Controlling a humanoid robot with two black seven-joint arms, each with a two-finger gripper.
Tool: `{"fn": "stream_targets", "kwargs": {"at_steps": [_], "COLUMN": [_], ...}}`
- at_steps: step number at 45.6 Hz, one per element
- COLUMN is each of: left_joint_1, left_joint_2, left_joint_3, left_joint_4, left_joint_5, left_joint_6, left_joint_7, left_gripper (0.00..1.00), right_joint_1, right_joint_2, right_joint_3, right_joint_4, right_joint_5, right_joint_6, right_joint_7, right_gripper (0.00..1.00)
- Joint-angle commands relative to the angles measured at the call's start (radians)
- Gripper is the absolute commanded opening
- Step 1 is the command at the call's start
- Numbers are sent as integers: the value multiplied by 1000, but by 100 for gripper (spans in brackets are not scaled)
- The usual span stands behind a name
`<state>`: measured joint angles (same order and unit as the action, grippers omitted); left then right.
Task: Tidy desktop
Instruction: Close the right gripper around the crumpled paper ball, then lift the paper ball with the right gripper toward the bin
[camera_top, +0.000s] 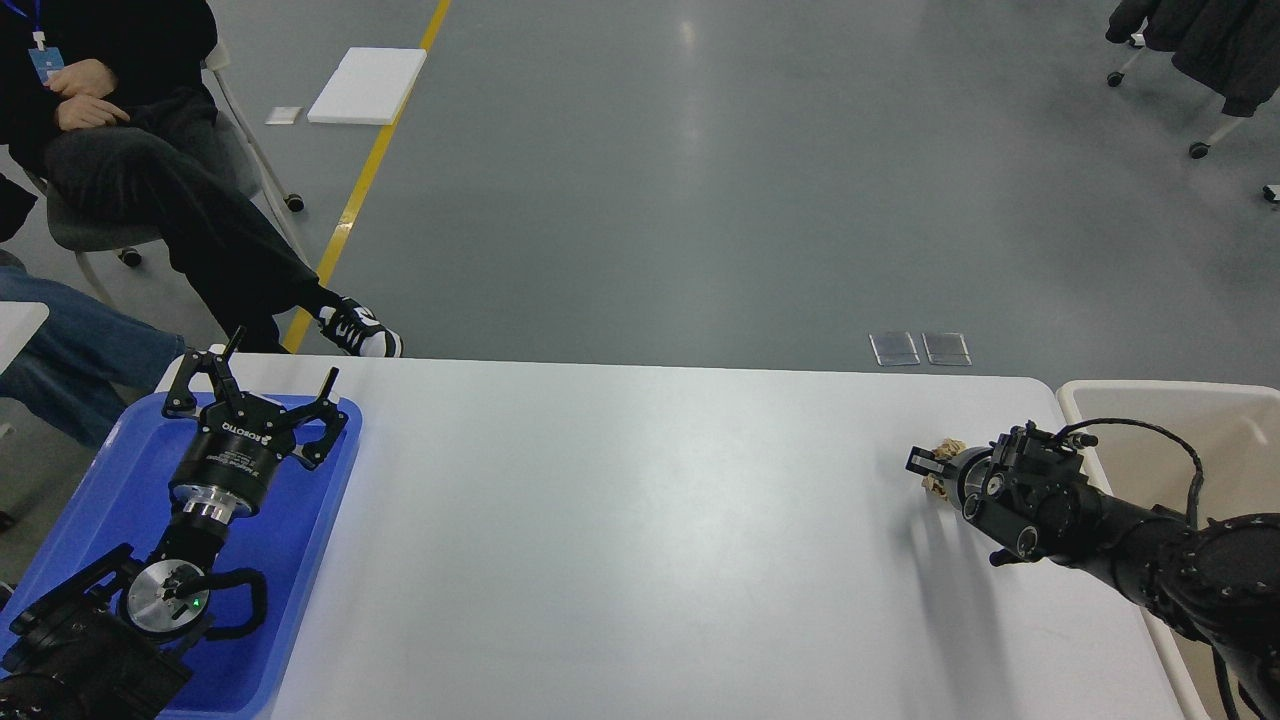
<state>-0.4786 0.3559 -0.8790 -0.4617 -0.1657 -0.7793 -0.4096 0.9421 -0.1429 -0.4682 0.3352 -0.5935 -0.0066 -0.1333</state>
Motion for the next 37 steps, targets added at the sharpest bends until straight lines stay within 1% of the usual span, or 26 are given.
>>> {"fn": "stream_targets", "kwargs": {"at_steps": [1, 6, 14, 20, 26, 31, 37], "left_joint_1": [0, 0, 0, 0, 0, 0, 0], "left_joint_2": [0, 0, 0, -2, 0, 0, 0], "left_joint_3": [0, 0, 0, 0, 0, 0, 0], "left_joint_4": [0, 0, 0, 0, 0, 0, 0], "left_joint_5": [0, 0, 0, 0, 0, 0, 0], "left_joint_6": [0, 0, 0, 0, 0, 0, 0], "left_joint_7": [0, 0, 0, 2, 2, 2, 2], "left_gripper": [99, 99, 99, 99, 99, 99, 99], "right_joint_1": [58, 129, 222, 317, 443, 558, 699], "right_joint_2": [-43, -113, -182, -257, -357, -415, -461], "right_joint_3": [5, -12, -62, -132, -204, -256, -305], "right_joint_4": [83, 209, 310, 438, 611, 735, 815], "right_joint_5": [4, 4, 6, 1, 0, 0, -17], "right_joint_6": [8, 10, 46, 112, 172, 218, 335], "right_joint_7": [0, -3, -6, -5, -2, -2, -2], "right_gripper": [0, 0, 0, 0, 0, 0, 0]}}
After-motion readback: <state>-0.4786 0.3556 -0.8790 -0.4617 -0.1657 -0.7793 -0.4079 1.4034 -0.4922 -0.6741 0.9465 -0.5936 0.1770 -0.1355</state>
